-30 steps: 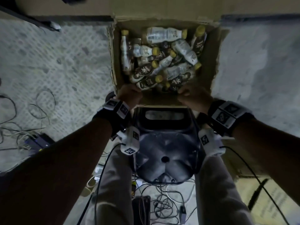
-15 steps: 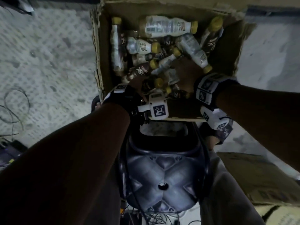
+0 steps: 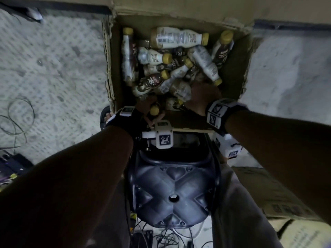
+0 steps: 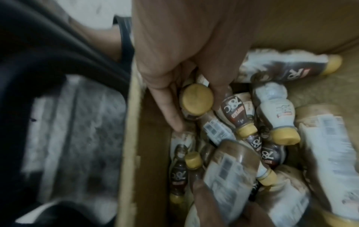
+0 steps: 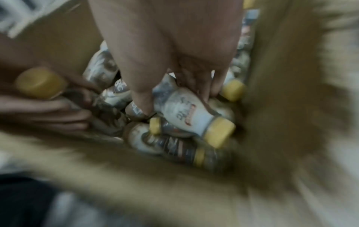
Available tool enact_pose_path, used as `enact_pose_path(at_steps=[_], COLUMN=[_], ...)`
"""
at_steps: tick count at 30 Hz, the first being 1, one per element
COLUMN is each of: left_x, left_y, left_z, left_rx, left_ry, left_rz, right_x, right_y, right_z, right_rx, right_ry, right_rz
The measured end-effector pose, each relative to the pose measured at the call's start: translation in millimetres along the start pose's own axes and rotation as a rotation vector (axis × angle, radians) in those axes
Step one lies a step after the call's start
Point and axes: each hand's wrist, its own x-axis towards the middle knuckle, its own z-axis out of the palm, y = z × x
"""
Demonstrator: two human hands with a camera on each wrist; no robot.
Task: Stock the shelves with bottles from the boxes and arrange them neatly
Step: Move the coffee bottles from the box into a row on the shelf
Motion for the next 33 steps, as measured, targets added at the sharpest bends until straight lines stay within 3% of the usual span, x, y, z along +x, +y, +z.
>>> enact_pose_path(at_steps=[3, 9, 13, 22, 27, 30, 33], left_x=[-23, -91, -148, -302, -403, -456, -504], left_y=[-6, -14, -8, 36, 47, 45, 42], left_z=[-3, -8, -7, 15, 21, 16, 11], left_rx=[-0.104, -0.064, 0.261, 0.835, 0.865, 0.822, 0.763], left_ry=[0.053, 0.038, 0.086, 0.347, 0.346, 0.356, 0.349], left_rz=[-0.084, -0.036, 0.087, 0.553, 0.701, 0.779, 0.851], right_x=[-29, -98, -151, -257, -335, -383, -424], right_y=[8, 19, 29, 27, 13, 1, -5], right_z=[2, -19, -47, -142, -209, -240, -261], right_rx=[0.214, 0.561, 0.676, 0.768, 0.974, 0.900, 0.991], right_ry=[-0.070, -0.106, -0.095, 0.012, 0.080, 0.231, 0.359], right_rz=[0.069, 0.307, 0.349, 0.194, 0.087, -0.009, -0.118])
